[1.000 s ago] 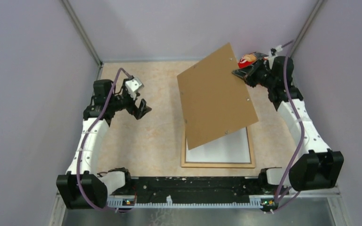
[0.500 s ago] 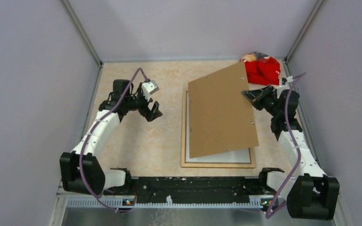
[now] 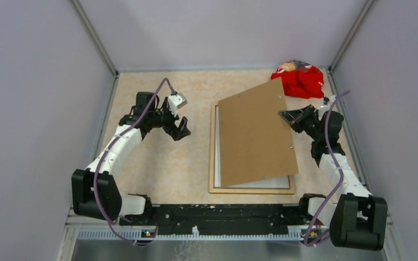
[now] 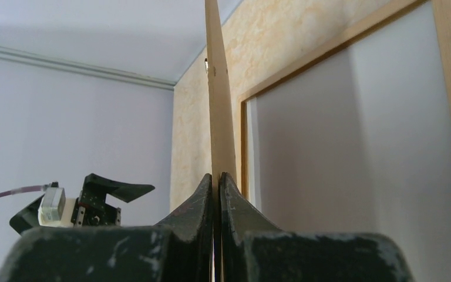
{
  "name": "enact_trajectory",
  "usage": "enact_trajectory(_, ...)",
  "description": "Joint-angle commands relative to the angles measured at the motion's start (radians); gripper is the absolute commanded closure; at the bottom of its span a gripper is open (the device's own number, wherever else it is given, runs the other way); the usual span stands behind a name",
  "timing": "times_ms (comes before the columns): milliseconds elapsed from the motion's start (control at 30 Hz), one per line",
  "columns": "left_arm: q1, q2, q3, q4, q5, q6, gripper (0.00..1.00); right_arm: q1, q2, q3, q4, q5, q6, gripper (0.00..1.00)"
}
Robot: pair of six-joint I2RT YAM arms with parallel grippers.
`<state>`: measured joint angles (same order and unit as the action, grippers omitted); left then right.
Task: Put the photo into the frame
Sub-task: Turn over the photo frame item on the photo frame.
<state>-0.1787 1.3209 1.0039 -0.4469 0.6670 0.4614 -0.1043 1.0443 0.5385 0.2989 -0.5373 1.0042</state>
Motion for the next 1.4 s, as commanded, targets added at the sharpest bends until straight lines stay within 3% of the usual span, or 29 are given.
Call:
enact_trajectory(0,-0.004,-0.001,-0.007,0.029,0.000,-0.015,0.02,-0.010,0.026,-0.021,0.149,-0.034,0.069,1.00)
enact_trajectory(1367,-0.021,-0.035,-0.056,0.007,-0.018,0.026,0.02,-0.009,0.093,-0.173,0.355,0.057,0.084,1.00)
